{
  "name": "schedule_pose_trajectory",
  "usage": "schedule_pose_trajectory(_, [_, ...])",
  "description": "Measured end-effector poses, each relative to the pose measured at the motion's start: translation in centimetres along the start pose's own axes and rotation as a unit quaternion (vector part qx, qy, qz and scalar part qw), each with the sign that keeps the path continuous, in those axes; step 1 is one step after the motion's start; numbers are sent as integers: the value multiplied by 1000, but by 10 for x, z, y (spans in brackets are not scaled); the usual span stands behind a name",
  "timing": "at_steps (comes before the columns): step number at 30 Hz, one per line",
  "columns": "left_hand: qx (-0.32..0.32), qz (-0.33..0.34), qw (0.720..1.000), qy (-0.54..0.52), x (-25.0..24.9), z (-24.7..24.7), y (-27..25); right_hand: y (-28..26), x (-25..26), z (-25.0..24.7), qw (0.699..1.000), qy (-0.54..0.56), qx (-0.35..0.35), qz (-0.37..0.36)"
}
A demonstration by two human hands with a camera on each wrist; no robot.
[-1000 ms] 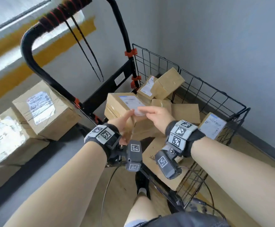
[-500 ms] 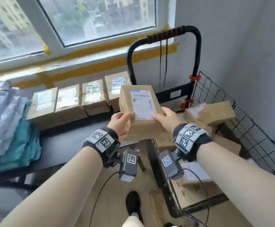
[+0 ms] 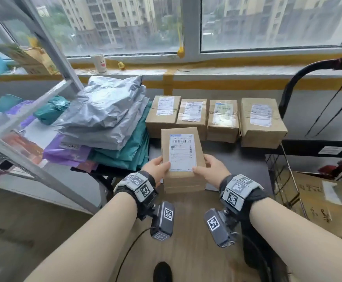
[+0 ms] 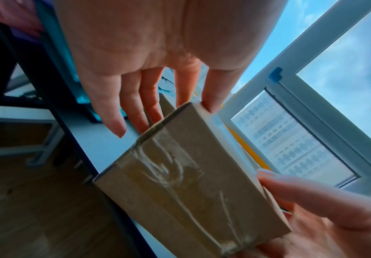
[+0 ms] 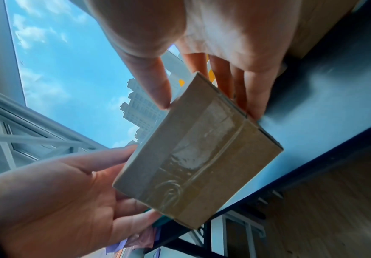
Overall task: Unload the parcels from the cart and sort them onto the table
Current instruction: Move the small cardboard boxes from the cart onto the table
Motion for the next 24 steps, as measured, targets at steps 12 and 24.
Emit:
schedule_pose_trajectory(12, [24, 97, 967, 235, 35, -79, 92, 86, -18, 114, 993, -24, -66, 90])
schedule_pose_trajectory(24, [11, 161, 946, 280, 21, -103, 125, 123, -7, 123, 986, 17, -144, 78])
Point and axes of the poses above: each hand's wrist, its own y-axis towards the middle knuckle, its own z-axis out of the palm, x = y × z, the point moved 10 cm from there along y, towards the middle knuckle, and after that the axes turned 15 degrees about y, right-handed, at the moved point
